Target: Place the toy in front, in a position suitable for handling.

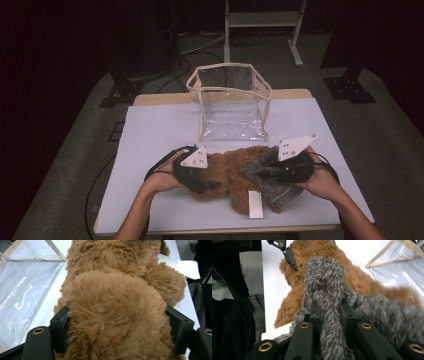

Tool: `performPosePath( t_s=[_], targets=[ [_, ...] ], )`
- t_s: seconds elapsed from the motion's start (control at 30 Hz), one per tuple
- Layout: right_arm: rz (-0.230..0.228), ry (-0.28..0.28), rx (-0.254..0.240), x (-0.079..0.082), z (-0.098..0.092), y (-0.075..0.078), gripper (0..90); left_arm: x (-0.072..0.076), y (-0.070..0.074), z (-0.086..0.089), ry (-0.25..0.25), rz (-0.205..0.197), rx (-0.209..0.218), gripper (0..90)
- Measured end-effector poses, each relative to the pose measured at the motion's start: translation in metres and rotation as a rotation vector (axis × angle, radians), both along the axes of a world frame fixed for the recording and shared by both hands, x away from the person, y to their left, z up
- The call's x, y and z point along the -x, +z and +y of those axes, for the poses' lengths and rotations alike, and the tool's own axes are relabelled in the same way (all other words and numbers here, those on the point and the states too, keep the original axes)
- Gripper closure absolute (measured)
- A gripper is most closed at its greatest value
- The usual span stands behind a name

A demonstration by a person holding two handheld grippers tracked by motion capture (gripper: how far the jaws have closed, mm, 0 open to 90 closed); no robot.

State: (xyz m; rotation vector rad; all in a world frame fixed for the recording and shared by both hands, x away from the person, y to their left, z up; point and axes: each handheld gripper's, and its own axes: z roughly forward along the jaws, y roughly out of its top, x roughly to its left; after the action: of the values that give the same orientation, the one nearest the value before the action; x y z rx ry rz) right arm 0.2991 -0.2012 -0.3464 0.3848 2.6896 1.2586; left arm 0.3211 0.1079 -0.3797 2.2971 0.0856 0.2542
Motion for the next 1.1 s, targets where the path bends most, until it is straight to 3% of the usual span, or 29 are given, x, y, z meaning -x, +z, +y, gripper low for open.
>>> performPosePath(
  t_s=[0.2,0.3,0.43,0.67,0.8,0.93,1.1],
  targets=[
    [-0.032,0.070,0.016,-0.006,0.044,0.000,75.0,-0.001,0.001,-0.001,0.000,0.002,0.004,23.9],
    [-0.029,0.088,0.026,-0.007,0.053,-0.005,75.0,-0.001,0.000,0.001,-0.003,0.008,0.006,24.0],
    [-0.009,0.068,0.000,-0.003,0.032,-0.005,75.0,-0.001,0.001,0.003,-0.008,0.006,-0.002,24.5],
    [0.018,-0.047,-0.020,0.007,-0.028,-0.007,74.7,-0.002,0.002,0.004,-0.008,0.009,-0.013,24.4],
    [0.025,-0.103,-0.019,0.008,-0.050,-0.007,74.4,-0.003,0.003,0.002,-0.014,0.003,-0.021,24.4],
    [-0.005,-0.087,-0.046,0.005,-0.042,0.008,74.4,-0.004,0.004,0.001,-0.028,-0.001,-0.032,24.5],
    [-0.015,-0.070,-0.067,-0.016,-0.019,0.015,74.5,-0.005,0.004,0.005,-0.018,0.009,-0.021,24.4]
  ],
)
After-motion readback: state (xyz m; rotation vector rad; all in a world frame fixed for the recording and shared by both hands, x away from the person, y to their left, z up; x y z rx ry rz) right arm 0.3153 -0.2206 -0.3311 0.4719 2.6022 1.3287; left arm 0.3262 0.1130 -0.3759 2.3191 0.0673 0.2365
